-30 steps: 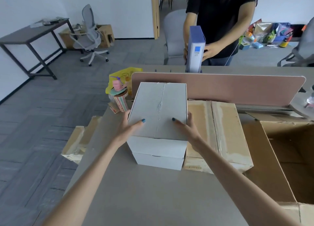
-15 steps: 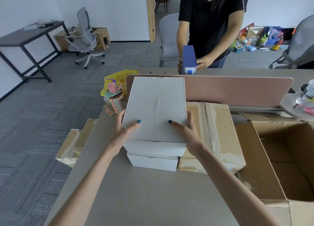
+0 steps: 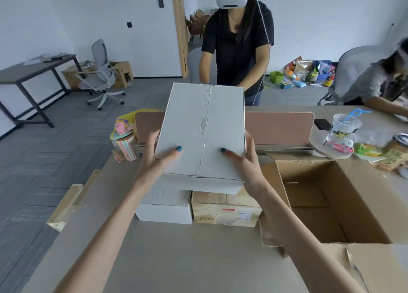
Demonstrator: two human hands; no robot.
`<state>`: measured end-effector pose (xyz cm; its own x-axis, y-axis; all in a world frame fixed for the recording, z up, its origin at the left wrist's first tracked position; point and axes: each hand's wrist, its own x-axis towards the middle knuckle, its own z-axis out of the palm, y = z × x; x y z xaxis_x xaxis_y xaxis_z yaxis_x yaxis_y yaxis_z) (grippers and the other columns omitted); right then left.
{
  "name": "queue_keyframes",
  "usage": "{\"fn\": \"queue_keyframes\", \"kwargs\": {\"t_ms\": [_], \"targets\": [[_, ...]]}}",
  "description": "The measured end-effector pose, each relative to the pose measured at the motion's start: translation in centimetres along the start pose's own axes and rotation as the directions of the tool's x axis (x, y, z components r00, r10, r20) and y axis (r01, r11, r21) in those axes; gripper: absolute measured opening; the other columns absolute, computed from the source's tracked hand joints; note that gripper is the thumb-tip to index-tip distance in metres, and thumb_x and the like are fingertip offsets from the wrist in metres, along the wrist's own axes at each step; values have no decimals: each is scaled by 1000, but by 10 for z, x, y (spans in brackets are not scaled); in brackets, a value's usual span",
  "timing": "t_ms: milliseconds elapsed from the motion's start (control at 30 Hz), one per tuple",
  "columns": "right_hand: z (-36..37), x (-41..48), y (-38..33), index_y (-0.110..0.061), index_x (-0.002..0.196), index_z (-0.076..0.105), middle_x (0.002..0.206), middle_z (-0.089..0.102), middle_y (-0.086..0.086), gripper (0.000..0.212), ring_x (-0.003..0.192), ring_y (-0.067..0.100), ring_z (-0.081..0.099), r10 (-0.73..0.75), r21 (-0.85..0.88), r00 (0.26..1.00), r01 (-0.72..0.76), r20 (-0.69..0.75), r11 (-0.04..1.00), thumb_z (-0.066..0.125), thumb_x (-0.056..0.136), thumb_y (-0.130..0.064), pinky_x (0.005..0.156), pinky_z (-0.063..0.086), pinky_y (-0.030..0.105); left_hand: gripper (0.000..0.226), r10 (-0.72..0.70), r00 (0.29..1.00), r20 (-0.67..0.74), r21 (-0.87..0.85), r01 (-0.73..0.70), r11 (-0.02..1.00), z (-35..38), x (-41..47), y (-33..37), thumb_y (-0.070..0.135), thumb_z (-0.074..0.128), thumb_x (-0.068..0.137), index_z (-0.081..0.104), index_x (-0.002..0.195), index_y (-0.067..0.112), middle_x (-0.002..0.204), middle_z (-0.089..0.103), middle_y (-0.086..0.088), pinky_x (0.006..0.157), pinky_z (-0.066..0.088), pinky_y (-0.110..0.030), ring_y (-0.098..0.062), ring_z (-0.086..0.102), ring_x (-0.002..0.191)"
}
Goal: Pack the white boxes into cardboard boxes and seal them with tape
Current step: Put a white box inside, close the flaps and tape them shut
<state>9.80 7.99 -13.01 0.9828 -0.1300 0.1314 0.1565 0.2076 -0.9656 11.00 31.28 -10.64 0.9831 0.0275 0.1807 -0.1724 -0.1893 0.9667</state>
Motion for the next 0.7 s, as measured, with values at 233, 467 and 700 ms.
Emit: {"fn": "queue_keyframes", "kwargs": {"t_ms": [233,467,700], "targets": [[-130,-32,-31,-37,138,41,133,54,-5,76,118,17,57,23,0,1000,-23,-18,1000,78,73,-22,86,57,31,54,-10,998,68,-85,16,996,122,-47,24,8,71,88,46,132,27,113,68,16,74,49,-12,0,66,99],[-263,-64,-51,-31,137,45,129,58,-4,73,117,17,59,25,-56,999,-27,-38,998,75,72,-18,94,55,36,55,-18,998,54,-86,22,996,253,-98,32,7,72,88,45,135,20,112,66,18,77,49,-11,3,65,98],[-356,-80,-66,-29,136,43,127,60,1,74,114,21,61,178,-61,983,-181,-50,982,74,69,-23,82,56,30,54,-117,988,99,-84,125,989,341,-131,41,13,71,90,42,134,25,110,64,20,72,50,-11,6,65,94]]}}
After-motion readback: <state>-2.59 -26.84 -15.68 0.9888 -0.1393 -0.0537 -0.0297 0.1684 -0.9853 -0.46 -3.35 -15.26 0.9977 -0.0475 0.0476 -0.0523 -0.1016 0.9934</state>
